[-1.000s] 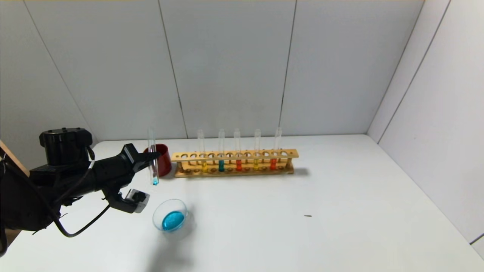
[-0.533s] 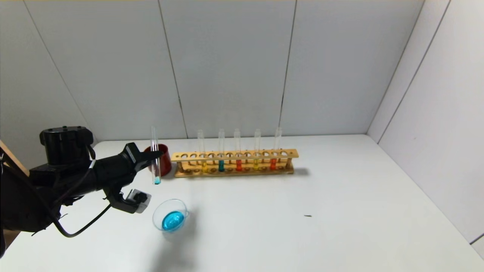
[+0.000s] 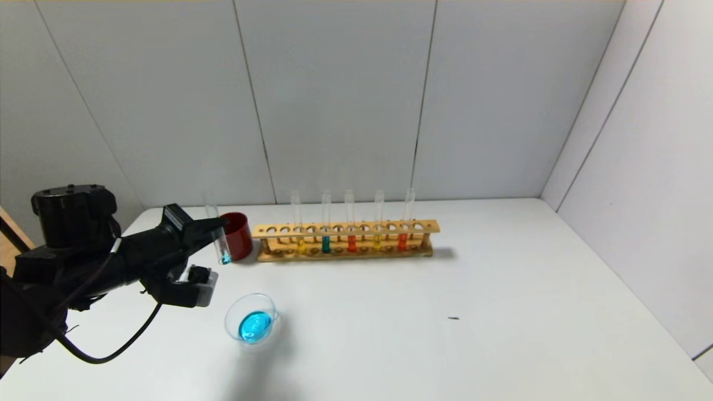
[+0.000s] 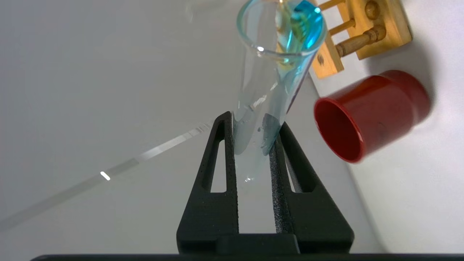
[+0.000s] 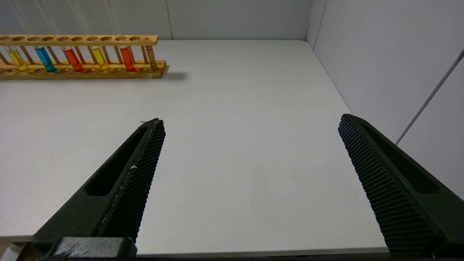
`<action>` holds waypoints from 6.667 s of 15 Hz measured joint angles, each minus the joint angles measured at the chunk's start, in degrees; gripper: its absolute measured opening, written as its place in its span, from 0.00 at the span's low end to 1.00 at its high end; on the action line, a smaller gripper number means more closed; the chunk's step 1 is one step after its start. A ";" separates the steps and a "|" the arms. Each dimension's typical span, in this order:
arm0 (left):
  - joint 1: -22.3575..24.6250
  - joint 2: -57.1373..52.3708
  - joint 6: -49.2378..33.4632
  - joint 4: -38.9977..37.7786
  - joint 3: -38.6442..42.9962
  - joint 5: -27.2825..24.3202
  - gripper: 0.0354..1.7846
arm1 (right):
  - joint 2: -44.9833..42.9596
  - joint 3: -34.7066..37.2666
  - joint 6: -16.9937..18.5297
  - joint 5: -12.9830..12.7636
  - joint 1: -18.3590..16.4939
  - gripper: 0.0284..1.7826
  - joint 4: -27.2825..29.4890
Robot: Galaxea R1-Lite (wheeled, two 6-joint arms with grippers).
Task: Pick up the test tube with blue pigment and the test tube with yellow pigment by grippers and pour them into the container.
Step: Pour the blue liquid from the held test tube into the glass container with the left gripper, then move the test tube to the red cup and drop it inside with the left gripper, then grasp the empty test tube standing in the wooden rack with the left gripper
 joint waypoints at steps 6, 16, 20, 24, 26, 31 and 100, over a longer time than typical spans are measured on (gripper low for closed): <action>-0.07 -8.02 -30.23 0.66 4.46 9.57 0.16 | 0.00 0.00 0.00 0.00 -0.02 0.98 0.00; -0.09 -16.19 -81.57 26.40 -13.78 18.27 0.16 | 0.00 0.00 0.00 0.00 -0.02 0.98 0.02; 3.44 -19.38 -97.44 50.25 -25.53 9.41 0.16 | 0.00 0.00 0.00 0.02 0.02 0.98 0.00; 9.69 -18.83 -99.72 53.04 -26.90 2.12 0.16 | 0.00 0.00 0.00 0.02 0.00 0.98 0.00; 10.74 -17.15 -101.13 52.75 -26.95 1.52 0.16 | 0.00 0.00 0.00 0.00 0.00 0.98 0.00; 10.96 -10.31 -101.33 51.92 -31.65 -0.11 0.16 | 0.00 0.00 0.00 0.00 0.00 0.98 0.00; 4.07 7.96 -100.37 43.50 -38.34 0.52 0.98 | 0.00 0.00 0.02 0.00 0.00 0.98 0.00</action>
